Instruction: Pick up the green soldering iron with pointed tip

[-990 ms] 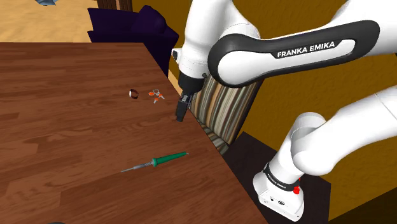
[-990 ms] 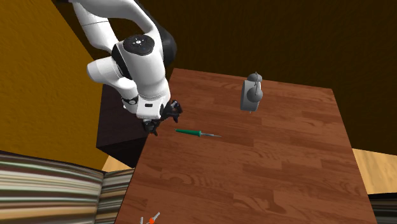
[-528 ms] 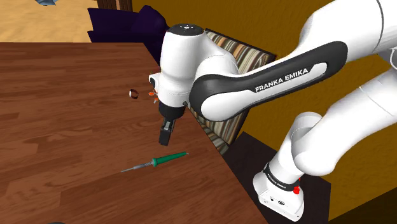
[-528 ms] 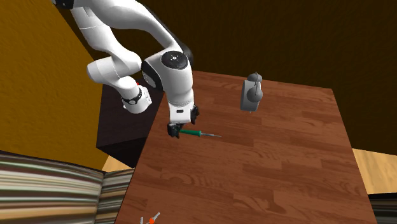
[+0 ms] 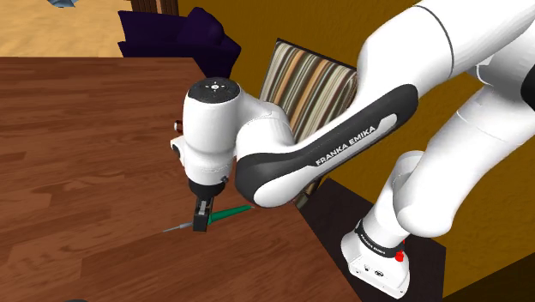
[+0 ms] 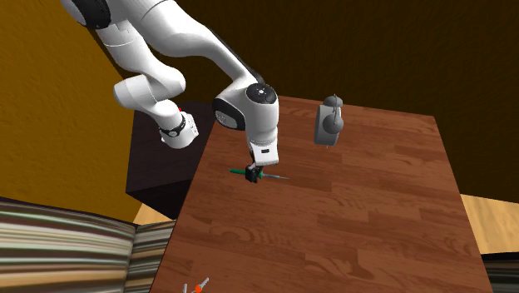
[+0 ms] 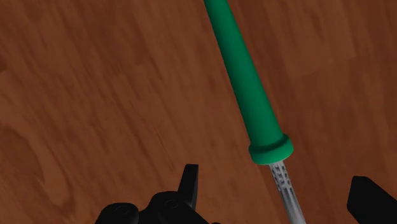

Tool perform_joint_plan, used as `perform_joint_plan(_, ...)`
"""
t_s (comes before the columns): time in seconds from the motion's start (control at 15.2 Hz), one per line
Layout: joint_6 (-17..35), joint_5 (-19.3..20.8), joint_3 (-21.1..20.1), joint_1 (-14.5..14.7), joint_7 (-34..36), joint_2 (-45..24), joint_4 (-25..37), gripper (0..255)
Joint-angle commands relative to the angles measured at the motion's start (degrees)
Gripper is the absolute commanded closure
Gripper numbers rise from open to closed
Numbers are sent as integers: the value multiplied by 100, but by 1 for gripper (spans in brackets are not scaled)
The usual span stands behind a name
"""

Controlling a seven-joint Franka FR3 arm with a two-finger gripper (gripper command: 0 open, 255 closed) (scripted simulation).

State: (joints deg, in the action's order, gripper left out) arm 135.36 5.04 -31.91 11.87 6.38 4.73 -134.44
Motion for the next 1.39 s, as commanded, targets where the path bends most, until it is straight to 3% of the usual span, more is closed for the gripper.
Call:
perform_joint_plan(0.0,179,136,-26,-9,101,-158,-48,0)
perform_joint_plan(0.4,518,417,-38,-27,329,-439,-166,0)
perform_joint_plan(0.46,511,428,-45,-21,349,-452,-150,255)
perform_joint_plan(1.06,518,417,-38,-27,329,-439,-166,255)
perform_joint_plan(1.32,222,167,-33,-16,127,-191,-64,255)
